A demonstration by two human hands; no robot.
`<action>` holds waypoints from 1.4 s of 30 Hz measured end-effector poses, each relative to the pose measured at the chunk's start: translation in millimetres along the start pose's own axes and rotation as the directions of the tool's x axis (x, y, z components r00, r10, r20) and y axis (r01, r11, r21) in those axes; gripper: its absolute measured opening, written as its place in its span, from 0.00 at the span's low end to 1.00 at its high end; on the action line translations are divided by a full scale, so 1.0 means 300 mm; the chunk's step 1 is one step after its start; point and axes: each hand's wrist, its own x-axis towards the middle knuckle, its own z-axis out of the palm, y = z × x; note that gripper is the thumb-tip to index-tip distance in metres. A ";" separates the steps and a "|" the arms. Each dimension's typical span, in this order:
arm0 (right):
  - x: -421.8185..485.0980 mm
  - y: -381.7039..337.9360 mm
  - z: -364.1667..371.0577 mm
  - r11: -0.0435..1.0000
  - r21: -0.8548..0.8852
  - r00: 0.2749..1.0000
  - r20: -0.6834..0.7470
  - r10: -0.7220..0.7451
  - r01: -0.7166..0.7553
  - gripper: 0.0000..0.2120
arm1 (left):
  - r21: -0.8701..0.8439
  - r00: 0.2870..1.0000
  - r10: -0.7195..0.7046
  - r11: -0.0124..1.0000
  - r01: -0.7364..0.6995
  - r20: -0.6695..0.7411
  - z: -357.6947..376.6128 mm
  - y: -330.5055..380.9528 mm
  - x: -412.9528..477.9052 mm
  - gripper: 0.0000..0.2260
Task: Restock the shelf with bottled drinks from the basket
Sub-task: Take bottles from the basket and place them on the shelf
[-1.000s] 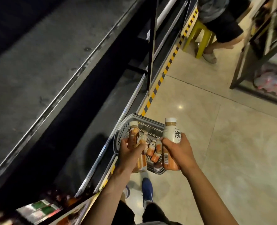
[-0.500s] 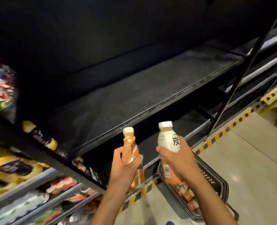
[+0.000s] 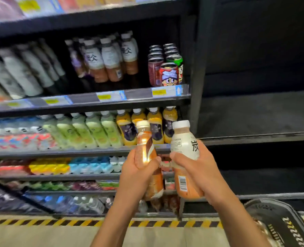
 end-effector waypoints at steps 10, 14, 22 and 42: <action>0.110 -0.207 0.373 0.997 0.047 0.984 0.164 -0.065 0.058 0.23 | -0.030 0.972 0.109 0.993 -0.117 -0.208 -0.409 0.124 0.125 0.07; 0.220 -0.313 0.450 0.992 0.095 0.962 0.252 -0.103 0.081 0.21 | -0.018 0.950 0.188 0.980 -0.199 -0.249 -0.495 0.213 0.255 0.10; 0.518 -0.513 0.610 0.986 0.075 0.941 0.295 -0.167 0.152 0.15 | 0.075 0.916 0.339 0.941 -0.330 -0.215 -0.593 0.400 0.586 0.12; 1.003 -0.625 0.731 0.963 -0.015 0.943 -0.201 -0.266 0.269 0.38 | 0.077 0.935 0.221 0.975 -0.208 -0.276 -0.871 0.471 1.322 0.23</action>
